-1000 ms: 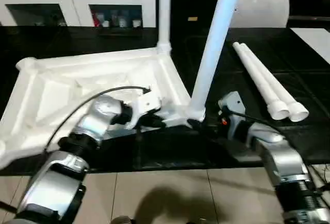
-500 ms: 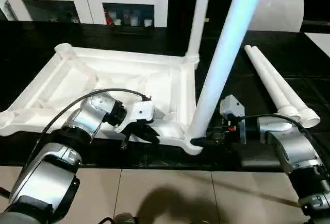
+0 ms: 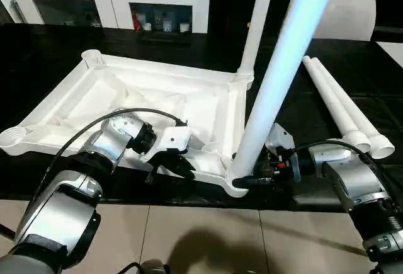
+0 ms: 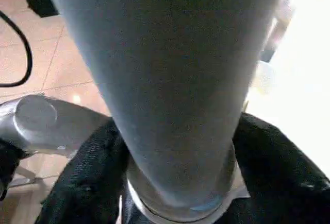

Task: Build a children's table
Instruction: Rotate leg to tighten

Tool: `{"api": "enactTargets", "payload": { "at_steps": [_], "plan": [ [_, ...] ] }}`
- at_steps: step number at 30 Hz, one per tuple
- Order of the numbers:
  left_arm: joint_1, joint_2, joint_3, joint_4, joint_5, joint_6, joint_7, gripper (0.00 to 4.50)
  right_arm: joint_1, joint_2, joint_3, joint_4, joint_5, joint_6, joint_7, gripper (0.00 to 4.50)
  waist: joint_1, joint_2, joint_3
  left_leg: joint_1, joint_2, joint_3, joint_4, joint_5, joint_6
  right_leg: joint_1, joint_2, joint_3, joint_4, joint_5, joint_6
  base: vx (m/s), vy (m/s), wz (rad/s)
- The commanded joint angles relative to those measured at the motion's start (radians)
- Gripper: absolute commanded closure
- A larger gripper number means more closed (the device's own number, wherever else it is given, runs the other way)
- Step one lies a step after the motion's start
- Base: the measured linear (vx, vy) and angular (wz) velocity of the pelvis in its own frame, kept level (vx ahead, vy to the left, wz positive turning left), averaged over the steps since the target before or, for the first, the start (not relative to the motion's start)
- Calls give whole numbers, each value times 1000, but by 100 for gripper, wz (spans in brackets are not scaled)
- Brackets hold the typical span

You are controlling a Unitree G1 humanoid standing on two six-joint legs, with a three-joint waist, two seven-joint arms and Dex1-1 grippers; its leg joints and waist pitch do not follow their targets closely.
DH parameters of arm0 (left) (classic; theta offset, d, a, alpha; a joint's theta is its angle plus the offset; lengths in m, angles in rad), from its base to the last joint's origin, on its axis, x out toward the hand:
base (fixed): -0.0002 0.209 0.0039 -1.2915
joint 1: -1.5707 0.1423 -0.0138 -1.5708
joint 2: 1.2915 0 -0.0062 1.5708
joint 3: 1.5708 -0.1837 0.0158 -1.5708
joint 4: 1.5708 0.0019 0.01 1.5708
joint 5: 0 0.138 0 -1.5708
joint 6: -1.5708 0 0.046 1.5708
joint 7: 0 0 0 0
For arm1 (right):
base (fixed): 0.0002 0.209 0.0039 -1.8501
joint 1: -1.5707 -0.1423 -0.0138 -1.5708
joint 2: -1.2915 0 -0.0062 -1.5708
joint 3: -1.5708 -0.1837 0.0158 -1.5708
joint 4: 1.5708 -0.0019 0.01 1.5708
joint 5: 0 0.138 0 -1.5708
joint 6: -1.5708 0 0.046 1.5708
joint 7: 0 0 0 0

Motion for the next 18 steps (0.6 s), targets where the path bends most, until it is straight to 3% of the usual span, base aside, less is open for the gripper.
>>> {"api": "enactTargets", "payload": {
  "at_steps": [1,3,7,8,9,11,16,18],
  "plan": [
    [-31,-12,-22,0,16,-28,-27,450,-13,-11,2,7,-4,-5,6,168,-5,-9,-68,20,32,-1,-60,-147,88,57,-73,54,-65,-87,-242,0,0,0],
    [-35,-13,-21,9,17,-30,-23,450,-14,-10,1,10,-2,-1,10,184,-5,-13,-67,19,32,0,-60,-149,88,57,-73,54,-67,-97,-239,0,0,0],
    [-31,-23,7,10,-8,12,1,450,-2,5,-5,-9,16,34,-8,196,-5,-11,-66,20,33,0,-62,-153,85,55,-73,54,-69,-118,-235,0,0,0],
    [-28,-25,14,7,-14,26,8,450,2,11,-9,-15,21,44,-19,197,-5,-4,-65,20,32,-1,-62,-156,83,55,-74,54,-69,-122,-234,0,0,0],
    [-25,-28,22,1,-20,42,19,450,7,18,-15,-22,27,56,-34,197,-7,-6,-64,20,32,0,-63,-157,81,55,-73,54,-71,-123,-233,0,0,0],
    [-12,-41,50,-23,-38,108,81,450,32,57,-43,-55,49,108,-117,199,-7,-2,-66,20,33,-2,-63,-160,75,56,-74,54,-70,-118,-237,0,0,0],
    [5,-74,90,-65,-56,222,197,450,64,127,-75,-82,40,135,-270,207,-18,-2,-63,21,33,-4,-69,-188,43,54,-74,54,-77,-166,-223,0,0,0],
    [26,-138,135,-137,-72,333,352,450,86,235,-112,-103,20,174,-473,208,-25,0,-64,22,35,-6,-72,-184,33,54,-74,56,-74,-151,-225,0,0,0]
  ]
}}
